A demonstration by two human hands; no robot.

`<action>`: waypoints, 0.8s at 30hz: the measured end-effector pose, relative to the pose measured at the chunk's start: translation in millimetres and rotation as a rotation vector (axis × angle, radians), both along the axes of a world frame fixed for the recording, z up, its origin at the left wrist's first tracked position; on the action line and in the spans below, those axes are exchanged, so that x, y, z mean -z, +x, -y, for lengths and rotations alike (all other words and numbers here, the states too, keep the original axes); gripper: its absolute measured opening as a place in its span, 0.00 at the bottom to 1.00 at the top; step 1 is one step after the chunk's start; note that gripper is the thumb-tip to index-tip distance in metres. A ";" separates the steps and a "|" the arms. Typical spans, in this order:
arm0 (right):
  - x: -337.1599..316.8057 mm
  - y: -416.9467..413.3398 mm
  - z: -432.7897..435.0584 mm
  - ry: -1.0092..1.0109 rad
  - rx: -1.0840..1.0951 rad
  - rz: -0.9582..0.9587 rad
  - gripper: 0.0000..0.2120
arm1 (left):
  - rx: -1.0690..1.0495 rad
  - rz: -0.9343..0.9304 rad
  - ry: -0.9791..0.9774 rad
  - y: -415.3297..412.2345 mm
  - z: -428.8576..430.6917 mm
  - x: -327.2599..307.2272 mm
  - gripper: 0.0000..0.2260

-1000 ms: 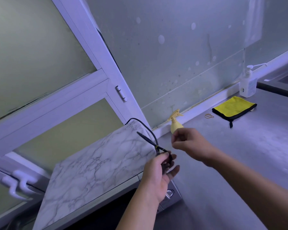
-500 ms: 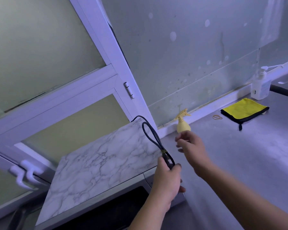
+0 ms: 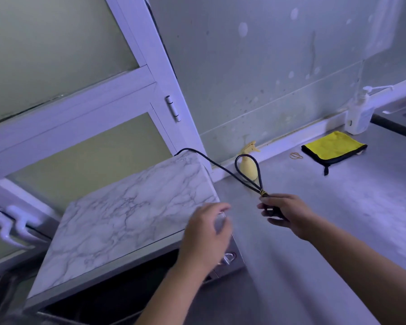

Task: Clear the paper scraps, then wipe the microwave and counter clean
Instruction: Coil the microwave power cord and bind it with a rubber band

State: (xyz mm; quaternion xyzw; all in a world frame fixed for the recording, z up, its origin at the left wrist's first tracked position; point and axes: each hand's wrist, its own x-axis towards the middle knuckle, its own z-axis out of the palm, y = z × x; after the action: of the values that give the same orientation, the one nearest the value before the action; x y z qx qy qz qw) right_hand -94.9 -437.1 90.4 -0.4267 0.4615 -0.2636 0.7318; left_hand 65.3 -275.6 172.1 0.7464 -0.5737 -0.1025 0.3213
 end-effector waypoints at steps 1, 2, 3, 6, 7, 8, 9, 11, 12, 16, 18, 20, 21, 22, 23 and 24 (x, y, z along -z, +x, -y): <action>9.3 0.3 1.8 0.010 -0.011 -0.012 0.05 | -0.070 0.057 -0.030 14.8 -0.3 2.1 0.11; 18.1 3.1 2.8 0.018 -0.013 -0.026 0.05 | -0.139 0.113 -0.024 30.2 -0.7 5.4 0.11; 26.4 7.7 3.5 0.024 0.000 -0.049 0.05 | -0.205 0.167 0.006 44.7 -1.2 9.2 0.12; 48.9 27.8 9.0 0.049 0.123 -0.161 0.05 | -0.336 0.269 0.070 69.4 -2.3 19.9 0.15; 54.7 34.4 12.3 0.073 0.155 -0.171 0.05 | -0.341 0.303 0.075 70.1 -1.7 23.3 0.15; 57.8 40.9 16.1 0.104 0.172 -0.159 0.04 | -0.338 0.344 0.082 68.6 -0.4 26.3 0.16; 58.6 47.5 21.3 0.143 0.180 -0.137 0.04 | -0.338 0.375 0.084 67.3 1.1 28.6 0.16; 56.2 60.5 35.8 0.235 0.192 -0.089 0.04 | -0.357 0.395 0.076 66.8 2.9 30.7 0.16; 53.2 67.4 43.7 0.286 0.188 -0.051 0.06 | -0.367 0.400 0.080 67.4 2.6 31.2 0.16; 57.7 88.2 64.3 0.357 0.182 -0.038 0.04 | -0.375 0.417 0.093 68.0 2.1 32.4 0.16; 73.0 89.0 60.7 0.299 0.108 -0.244 0.03 | -0.379 0.408 0.085 67.7 2.4 33.5 0.16; 94.9 85.5 51.9 0.241 -0.025 -0.418 0.09 | -0.380 0.408 0.079 67.8 2.6 34.8 0.16; 104.2 84.7 46.8 0.228 -0.102 -0.446 0.11 | -0.380 0.409 0.079 67.7 2.7 35.2 0.17; 110.3 85.1 41.0 0.233 -0.185 -0.445 0.11 | -0.382 0.410 0.078 67.6 3.3 35.3 0.17; 114.3 87.4 35.7 0.255 -0.262 -0.406 0.08 | -0.385 0.410 0.076 67.4 3.7 35.6 0.19; 117.5 90.6 31.3 0.279 -0.295 -0.334 0.05 | -0.384 0.410 0.075 67.0 4.0 35.6 0.20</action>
State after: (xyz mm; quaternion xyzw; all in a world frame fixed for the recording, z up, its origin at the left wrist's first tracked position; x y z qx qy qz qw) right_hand -4.3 -468.3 -27.1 -0.4221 0.5406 -0.0140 0.7276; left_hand 132.3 -279.6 136.5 0.8581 -0.4704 0.0920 0.1842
